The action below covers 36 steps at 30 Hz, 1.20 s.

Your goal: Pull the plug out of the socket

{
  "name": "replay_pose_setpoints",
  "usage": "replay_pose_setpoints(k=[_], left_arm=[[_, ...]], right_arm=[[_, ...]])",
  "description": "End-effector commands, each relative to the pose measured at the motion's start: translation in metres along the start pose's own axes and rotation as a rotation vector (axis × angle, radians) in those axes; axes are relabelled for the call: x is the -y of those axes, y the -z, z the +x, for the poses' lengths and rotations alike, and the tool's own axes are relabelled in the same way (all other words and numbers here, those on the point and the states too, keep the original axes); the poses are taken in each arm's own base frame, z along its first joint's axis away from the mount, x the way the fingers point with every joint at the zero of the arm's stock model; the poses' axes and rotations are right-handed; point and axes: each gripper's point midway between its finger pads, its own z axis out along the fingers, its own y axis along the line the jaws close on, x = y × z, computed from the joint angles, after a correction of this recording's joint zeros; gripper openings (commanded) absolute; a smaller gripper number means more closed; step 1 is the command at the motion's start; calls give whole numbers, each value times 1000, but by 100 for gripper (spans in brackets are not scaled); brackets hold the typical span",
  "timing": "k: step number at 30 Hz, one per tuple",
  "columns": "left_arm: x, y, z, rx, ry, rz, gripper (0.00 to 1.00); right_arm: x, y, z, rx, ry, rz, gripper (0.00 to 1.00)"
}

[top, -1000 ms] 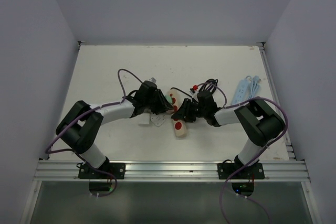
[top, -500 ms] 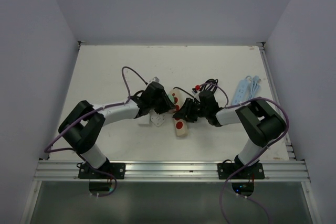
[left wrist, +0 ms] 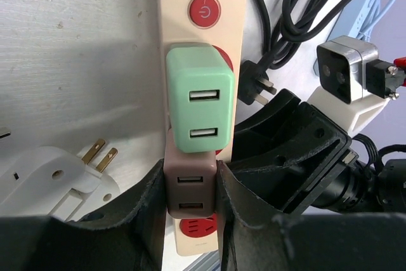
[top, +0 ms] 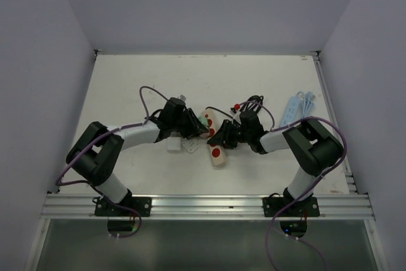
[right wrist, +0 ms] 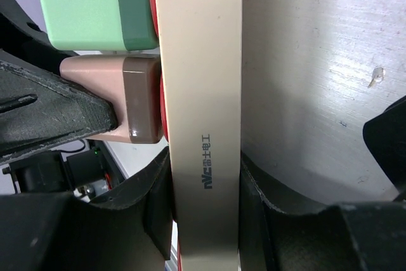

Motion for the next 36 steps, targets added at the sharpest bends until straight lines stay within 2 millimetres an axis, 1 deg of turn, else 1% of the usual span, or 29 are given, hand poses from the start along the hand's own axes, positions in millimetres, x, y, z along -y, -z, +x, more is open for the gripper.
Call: replay_pose_setpoints(k=[1, 4, 6, 7, 8, 9, 11, 13, 15, 16, 18, 19, 20, 21, 22, 23, 24, 25, 26, 27, 28, 29, 30, 31, 32, 33, 34, 35, 36], left_arm=[[44, 38, -57, 194, 30, 181, 0], [40, 43, -62, 229, 44, 186, 0], [43, 42, -59, 242, 42, 185, 0], [47, 42, -62, 268, 38, 181, 0], [54, 39, -52, 257, 22, 186, 0], [63, 39, -50, 260, 18, 202, 0], [73, 34, -41, 231, 3, 215, 0], [81, 35, -42, 226, -4, 220, 0], [86, 41, -45, 240, -31, 218, 0], [91, 49, -47, 247, -45, 216, 0], [93, 58, -53, 276, -79, 198, 0], [96, 71, -55, 292, -91, 203, 0], [93, 78, -63, 322, -103, 197, 0], [88, 85, -67, 342, -111, 189, 0], [82, 97, -70, 361, -119, 173, 1], [71, 104, -85, 407, -125, 141, 4], [58, 108, -90, 419, -121, 116, 10], [51, 115, -94, 433, -120, 102, 11], [34, 121, -108, 462, -102, 75, 12], [23, 125, -112, 470, -93, 61, 15], [6, 126, -112, 476, -80, 42, 16], [-11, 132, -124, 500, -56, 19, 17], [-27, 131, -124, 499, -39, -2, 19], [-42, 138, -134, 523, -9, -15, 20], [-51, 139, -138, 536, -4, -31, 22], [-64, 138, -138, 543, 8, -46, 26], [-73, 140, -142, 554, 27, -52, 28], [-80, 139, -142, 554, 39, -61, 29], [-86, 138, -145, 573, 41, -53, 33]], right_arm=[[155, 51, 76, -116, -229, 621, 0], [156, 52, 76, -110, -231, 624, 0], [157, 51, 75, -108, -230, 628, 0], [157, 51, 74, -106, -231, 627, 0], [157, 51, 75, -108, -230, 628, 0], [157, 51, 74, -107, -231, 626, 0], [156, 52, 75, -108, -232, 625, 0], [156, 52, 75, -105, -230, 622, 0], [155, 51, 75, -105, -230, 615, 0], [155, 51, 76, -106, -232, 614, 0], [154, 51, 76, -108, -232, 606, 0], [155, 50, 76, -109, -236, 605, 0], [154, 50, 76, -112, -234, 601, 0], [153, 49, 75, -112, -233, 591, 0], [153, 49, 75, -110, -235, 587, 0], [153, 50, 75, -109, -234, 584, 0], [152, 50, 75, -110, -233, 581, 0], [152, 49, 75, -112, -235, 577, 0], [152, 49, 75, -113, -232, 577, 0], [152, 49, 75, -113, -234, 576, 0], [152, 49, 75, -113, -233, 574, 0], [151, 49, 75, -112, -233, 573, 0], [152, 49, 75, -113, -230, 573, 0], [151, 49, 75, -113, -232, 572, 0], [151, 49, 74, -112, -231, 571, 0], [152, 49, 75, -114, -232, 573, 0], [151, 48, 74, -114, -229, 572, 0], [152, 49, 75, -116, -230, 574, 0], [151, 49, 75, -116, -228, 571, 0]])
